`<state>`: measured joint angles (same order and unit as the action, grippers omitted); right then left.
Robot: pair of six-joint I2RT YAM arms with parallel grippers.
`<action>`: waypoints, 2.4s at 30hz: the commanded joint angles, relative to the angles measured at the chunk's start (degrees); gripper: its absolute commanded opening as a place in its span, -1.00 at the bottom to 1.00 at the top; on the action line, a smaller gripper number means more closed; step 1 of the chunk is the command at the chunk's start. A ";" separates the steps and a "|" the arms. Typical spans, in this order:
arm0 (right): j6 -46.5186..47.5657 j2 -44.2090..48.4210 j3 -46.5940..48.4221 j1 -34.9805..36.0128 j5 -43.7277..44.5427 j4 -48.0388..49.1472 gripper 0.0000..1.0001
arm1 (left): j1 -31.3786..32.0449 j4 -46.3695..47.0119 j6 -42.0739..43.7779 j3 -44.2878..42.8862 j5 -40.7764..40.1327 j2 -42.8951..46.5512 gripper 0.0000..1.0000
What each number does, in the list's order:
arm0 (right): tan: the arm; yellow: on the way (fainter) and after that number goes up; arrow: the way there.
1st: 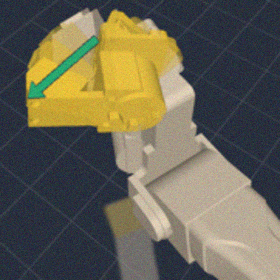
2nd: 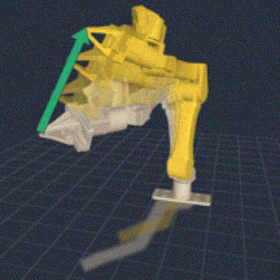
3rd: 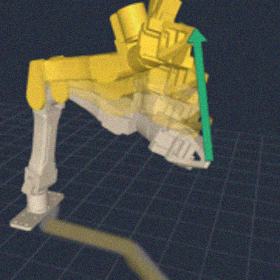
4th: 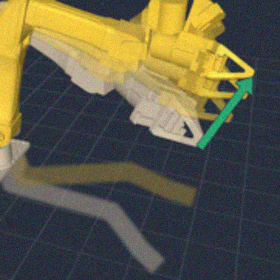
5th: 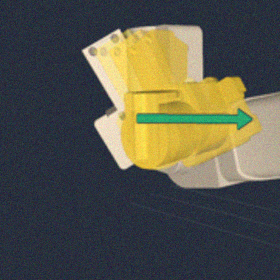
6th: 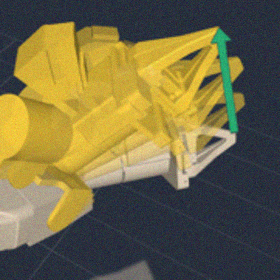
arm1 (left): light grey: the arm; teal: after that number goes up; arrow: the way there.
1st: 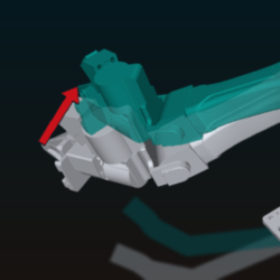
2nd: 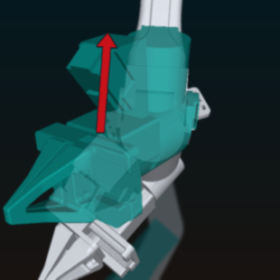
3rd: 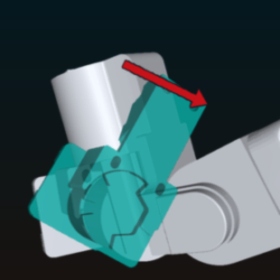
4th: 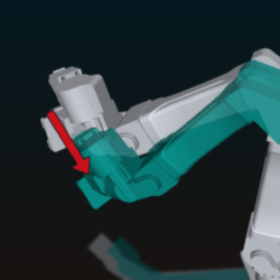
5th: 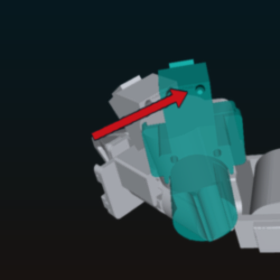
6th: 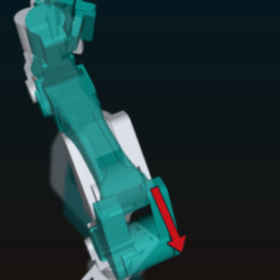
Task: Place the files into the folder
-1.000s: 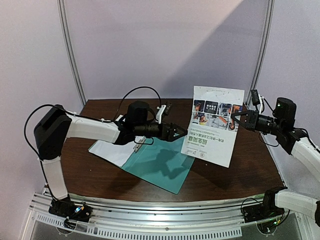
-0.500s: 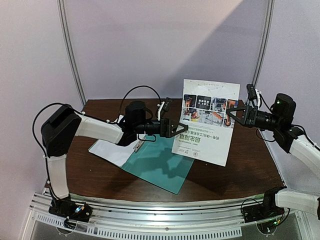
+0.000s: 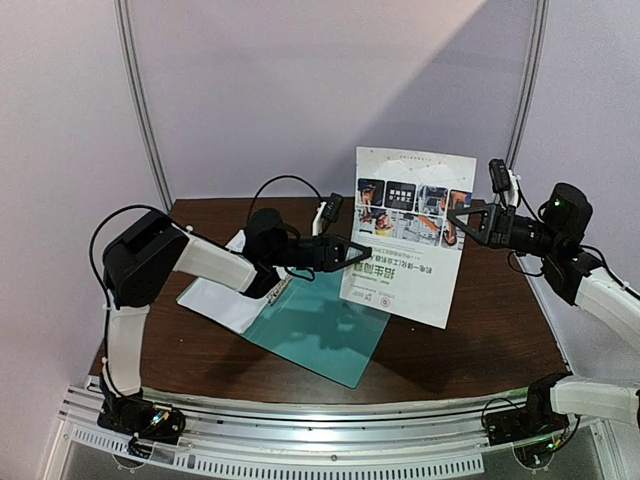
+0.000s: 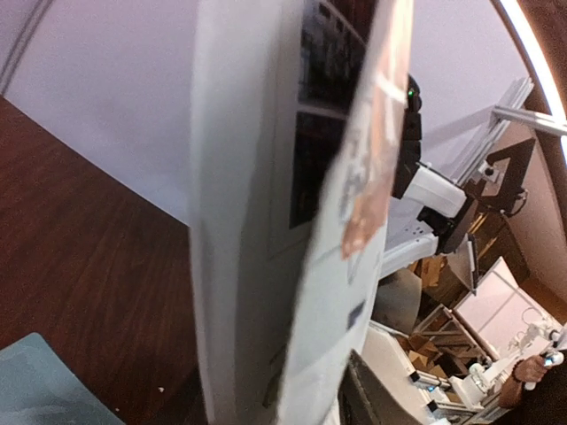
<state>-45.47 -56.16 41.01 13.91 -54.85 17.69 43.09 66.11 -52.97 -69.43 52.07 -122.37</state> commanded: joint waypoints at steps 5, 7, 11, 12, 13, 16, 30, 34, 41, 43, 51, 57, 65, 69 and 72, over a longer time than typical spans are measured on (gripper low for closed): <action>0.51 -1.82 0.27 1.04 0.55 1.86 -1.00 | -0.61 7.73 -3.72 1.56 1.73 2.48 -0.99; 1.64 -1.92 0.29 1.09 1.27 0.35 -1.00 | -0.72 6.06 -2.77 2.33 1.35 3.81 -1.00; 4.31 -1.64 0.49 1.12 4.58 -4.12 -1.00 | -1.07 -4.05 1.42 3.71 -0.40 7.68 -1.00; 5.67 -1.52 0.66 1.11 6.27 -5.80 -1.00 | -1.14 -8.38 3.54 3.77 -1.45 9.12 -1.00; 6.56 -1.42 0.91 1.12 7.77 -8.41 -0.93 | -1.16 -13.79 6.30 3.78 -2.75 10.70 -1.00; 10.45 -1.62 1.91 1.14 13.14 -15.22 -0.56 | -1.17 -29.96 14.47 2.97 -7.46 15.29 -1.00; 15.50 -9.54 1.98 3.40 27.08 -26.45 0.27 | -2.76 -80.12 28.48 1.47 -28.46 32.10 -1.00; 15.84 -12.38 2.26 6.82 29.58 -25.15 0.28 | -3.78 -89.90 29.04 1.81 -34.60 36.77 -1.00; 16.85 -20.30 4.25 12.20 35.91 -24.17 0.28 | -6.97 -101.60 27.95 3.86 -35.98 41.93 -1.00; 17.37 -23.00 5.12 13.56 37.44 -23.97 0.27 | -7.34 -103.30 27.10 4.60 -35.50 42.92 -1.00; 17.52 -33.69 8.65 15.06 37.47 -21.84 0.26 | -10.16 -108.79 22.79 5.58 -32.12 44.46 -1.00; 18.00 -39.51 11.72 15.10 38.95 -21.97 0.25 | -11.03 -109.75 19.61 5.93 -26.88 43.23 -1.00; 19.66 -47.11 15.98 15.05 40.83 -22.01 0.23 | -12.38 -110.10 17.81 5.40 -21.84 40.24 -1.00; 20.54 -48.28 16.16 15.07 40.99 -21.84 0.22 | -12.92 -111.58 18.46 3.88 -21.52 37.34 -1.00; 20.96 -48.41 15.73 15.08 41.15 -21.03 0.22 | -13.20 -111.79 18.46 2.44 -20.54 35.39 -1.00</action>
<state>-25.98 -103.24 56.21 28.62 -15.07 -4.25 30.96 -43.90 -34.24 -64.66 29.19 -84.49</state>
